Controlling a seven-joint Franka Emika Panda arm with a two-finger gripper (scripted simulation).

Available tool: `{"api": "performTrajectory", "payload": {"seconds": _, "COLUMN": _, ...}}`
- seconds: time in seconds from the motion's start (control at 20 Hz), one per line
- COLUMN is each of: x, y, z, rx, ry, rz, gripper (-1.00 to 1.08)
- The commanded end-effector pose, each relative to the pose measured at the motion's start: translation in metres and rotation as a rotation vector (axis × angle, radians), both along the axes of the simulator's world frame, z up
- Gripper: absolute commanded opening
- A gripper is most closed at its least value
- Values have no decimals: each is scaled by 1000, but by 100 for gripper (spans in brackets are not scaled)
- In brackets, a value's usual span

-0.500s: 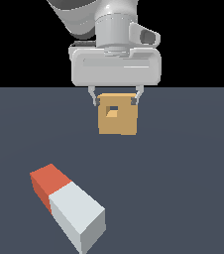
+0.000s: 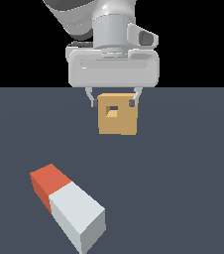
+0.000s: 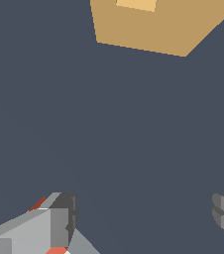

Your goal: Insert the peg into the horizontal hole in a box.

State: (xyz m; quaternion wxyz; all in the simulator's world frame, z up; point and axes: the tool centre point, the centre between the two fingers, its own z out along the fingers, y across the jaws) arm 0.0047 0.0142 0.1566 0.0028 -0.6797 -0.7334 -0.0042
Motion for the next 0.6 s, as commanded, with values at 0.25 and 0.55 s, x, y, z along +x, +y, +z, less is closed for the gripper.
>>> {"api": "performTrajectory", "payload": {"seconds": 0.25, "x": -13, "y": -17, "z": -9, "rx": -1, "ry": 0, "rz": 84, "gripper": 100}}
{"api": "performTrajectory", "payload": {"seconds": 0.55, "x": -27, "y": -39, "z": -21, "rx": -2, "ry": 0, "rz": 189, "gripper": 100}}
